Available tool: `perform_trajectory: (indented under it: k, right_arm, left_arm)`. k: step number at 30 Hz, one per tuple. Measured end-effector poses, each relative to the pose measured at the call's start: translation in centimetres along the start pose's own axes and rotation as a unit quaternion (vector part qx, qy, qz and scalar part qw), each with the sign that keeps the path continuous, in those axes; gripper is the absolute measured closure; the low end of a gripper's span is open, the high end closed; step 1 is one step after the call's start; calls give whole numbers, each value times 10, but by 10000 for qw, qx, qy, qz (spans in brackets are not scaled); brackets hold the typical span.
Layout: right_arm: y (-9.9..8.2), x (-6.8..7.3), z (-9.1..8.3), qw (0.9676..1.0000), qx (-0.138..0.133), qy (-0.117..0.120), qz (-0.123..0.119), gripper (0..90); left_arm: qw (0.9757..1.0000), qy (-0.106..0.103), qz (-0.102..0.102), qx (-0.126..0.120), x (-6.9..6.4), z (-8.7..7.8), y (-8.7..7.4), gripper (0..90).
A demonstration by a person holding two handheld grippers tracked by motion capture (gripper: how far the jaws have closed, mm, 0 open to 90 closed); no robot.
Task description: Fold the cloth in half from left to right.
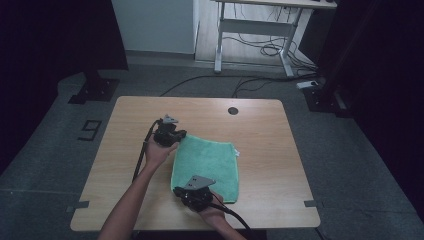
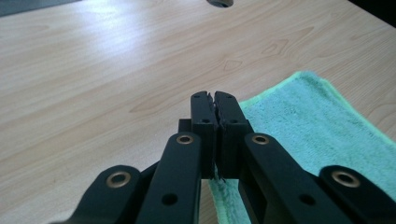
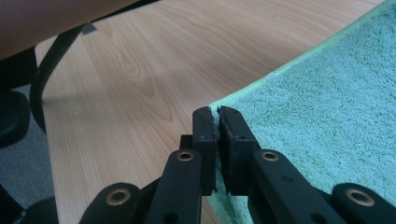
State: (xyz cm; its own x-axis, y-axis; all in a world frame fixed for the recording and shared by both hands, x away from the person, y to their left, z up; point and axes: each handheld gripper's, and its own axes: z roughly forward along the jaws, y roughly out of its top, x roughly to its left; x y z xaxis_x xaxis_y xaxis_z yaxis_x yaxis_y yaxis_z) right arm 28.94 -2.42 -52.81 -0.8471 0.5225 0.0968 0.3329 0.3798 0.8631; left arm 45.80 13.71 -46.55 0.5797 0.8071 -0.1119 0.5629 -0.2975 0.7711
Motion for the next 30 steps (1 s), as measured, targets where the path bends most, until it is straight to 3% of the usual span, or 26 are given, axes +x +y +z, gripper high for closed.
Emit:
perform_trajectory:
  k: [6, 13, 20, 27, 30]
  right_arm:
    - [7, 2, -7, 9997, -219, -63, 47, 852]
    - [10, 3, -4, 9997, -213, -66, 56, 852]
    - [30, 11, 1, 9991, -432, 38, -37, 853]
    - [24, 10, 5, 9995, -304, -8, 0, 853]
    - [28, 10, 6, 9993, -383, 20, 30, 853]
  left_arm:
    - [10000, -44, -4, -79, -1, -8, 10, 877]
    - [10000, -62, 48, -55, -5, -8, 13, 877]
    - [9999, 47, -74, -83, 8, -25, 17, 876]
    - [9999, 66, -129, 4, 11, -26, 9, 876]
    - [9997, 89, -192, -149, 16, -36, 12, 877]
